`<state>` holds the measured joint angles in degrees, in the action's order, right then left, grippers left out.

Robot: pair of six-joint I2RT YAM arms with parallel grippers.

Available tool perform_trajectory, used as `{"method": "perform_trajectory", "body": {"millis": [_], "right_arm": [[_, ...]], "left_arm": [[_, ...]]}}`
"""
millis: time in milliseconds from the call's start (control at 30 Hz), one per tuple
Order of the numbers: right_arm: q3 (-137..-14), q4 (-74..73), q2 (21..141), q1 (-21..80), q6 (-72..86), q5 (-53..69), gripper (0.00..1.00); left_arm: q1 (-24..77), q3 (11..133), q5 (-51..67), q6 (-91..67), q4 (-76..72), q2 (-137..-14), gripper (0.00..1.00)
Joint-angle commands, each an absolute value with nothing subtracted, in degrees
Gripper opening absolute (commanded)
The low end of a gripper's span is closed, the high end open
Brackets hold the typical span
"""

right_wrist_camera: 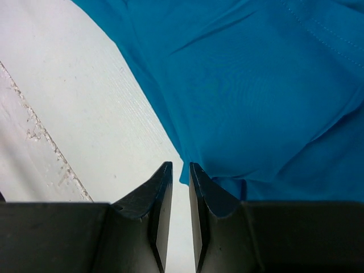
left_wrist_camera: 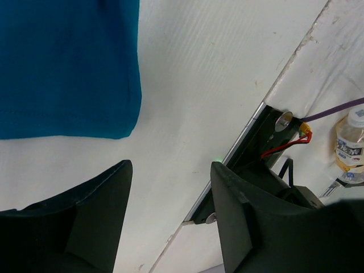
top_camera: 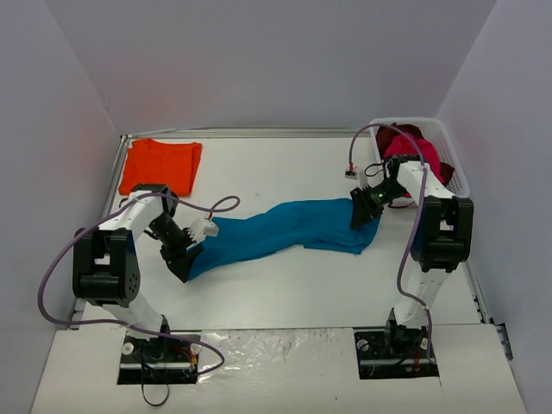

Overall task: Fold and stack the t-shirts
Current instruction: Flatten out the tshirt

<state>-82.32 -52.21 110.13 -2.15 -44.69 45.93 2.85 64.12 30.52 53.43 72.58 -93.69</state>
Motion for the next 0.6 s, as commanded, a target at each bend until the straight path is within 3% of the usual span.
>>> {"method": "perform_trajectory", "body": {"millis": [0,567], "right_arm": [[-81.7,-53.3,111.1,-2.0,-45.1,47.9,0.15],[-80.5,-51.3,110.2,-2.0,-43.0,47.1,0.1]], "left_arm": [[5.6,62.1,27.9,54.2,70.8,-91.9,0.56],[9.7,55.4,20.7,45.5,50.4,-88.8,0.55]]}}
